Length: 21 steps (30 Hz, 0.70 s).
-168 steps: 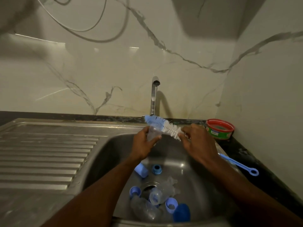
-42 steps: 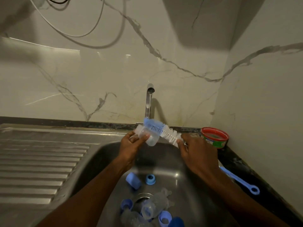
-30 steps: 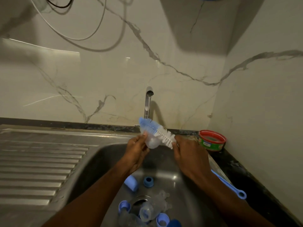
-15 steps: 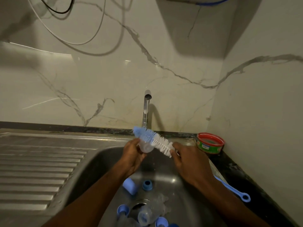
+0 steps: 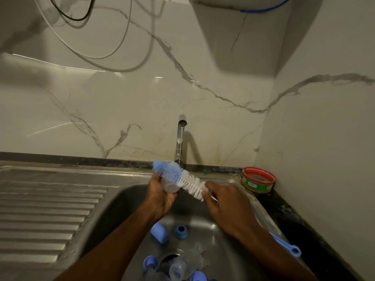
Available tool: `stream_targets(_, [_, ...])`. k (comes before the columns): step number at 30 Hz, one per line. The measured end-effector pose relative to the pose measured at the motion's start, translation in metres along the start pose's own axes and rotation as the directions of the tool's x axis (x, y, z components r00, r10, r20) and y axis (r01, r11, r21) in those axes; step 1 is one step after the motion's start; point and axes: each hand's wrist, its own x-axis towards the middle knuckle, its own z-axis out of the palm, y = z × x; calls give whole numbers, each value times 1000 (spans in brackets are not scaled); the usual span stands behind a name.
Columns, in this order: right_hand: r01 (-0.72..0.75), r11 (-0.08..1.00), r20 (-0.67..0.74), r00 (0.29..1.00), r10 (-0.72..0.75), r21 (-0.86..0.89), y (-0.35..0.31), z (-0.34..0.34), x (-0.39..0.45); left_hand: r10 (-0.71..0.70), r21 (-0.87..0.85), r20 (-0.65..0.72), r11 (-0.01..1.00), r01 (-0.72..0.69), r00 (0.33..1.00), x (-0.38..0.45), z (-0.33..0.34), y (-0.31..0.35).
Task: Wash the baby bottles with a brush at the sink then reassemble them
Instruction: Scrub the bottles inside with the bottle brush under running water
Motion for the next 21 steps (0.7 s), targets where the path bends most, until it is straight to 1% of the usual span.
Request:
stream_targets(4, [-135,990,-74,988,133,-29,-4,9,16,-91,-27,-51,996,90,995,-2,8,-9])
stream_targets(6, [-152,988,-104,984,147,-42,-6,12,22,-85,57,-85,994,90,993,-3,14,-15])
stream_targets(8, [-132,991,-96,987,130,-6,-6,12,19,-43,176,-130,982,66,991,-2,16,-15])
stream_targets(10, [-91,995,-56,994,94,46,-3,9,12,-1,194,-152,981,31,988,-2,12,-10])
stream_targets(13, [-30,999,10,999,30,40,1,7,2,83,213,-152,976,-49,985,1,-1,2])
stream_targets(15, [-31,999,1,1000,31,14,-1,10,5,38,180,-132,984,-13,991,0,-2,2])
stream_targets(18, [-116,993,-108,988,115,-3,-6,11,18,-100,112,-80,988,108,992,-6,15,-8])
stream_targets(19, [-130,991,-140,982,130,6,-6,11,22,-119,103,-71,987,126,990,-8,21,-11])
stream_targets(21, [-125,991,-139,982,129,40,-4,9,23,-103,101,-75,989,110,992,-6,24,-14])
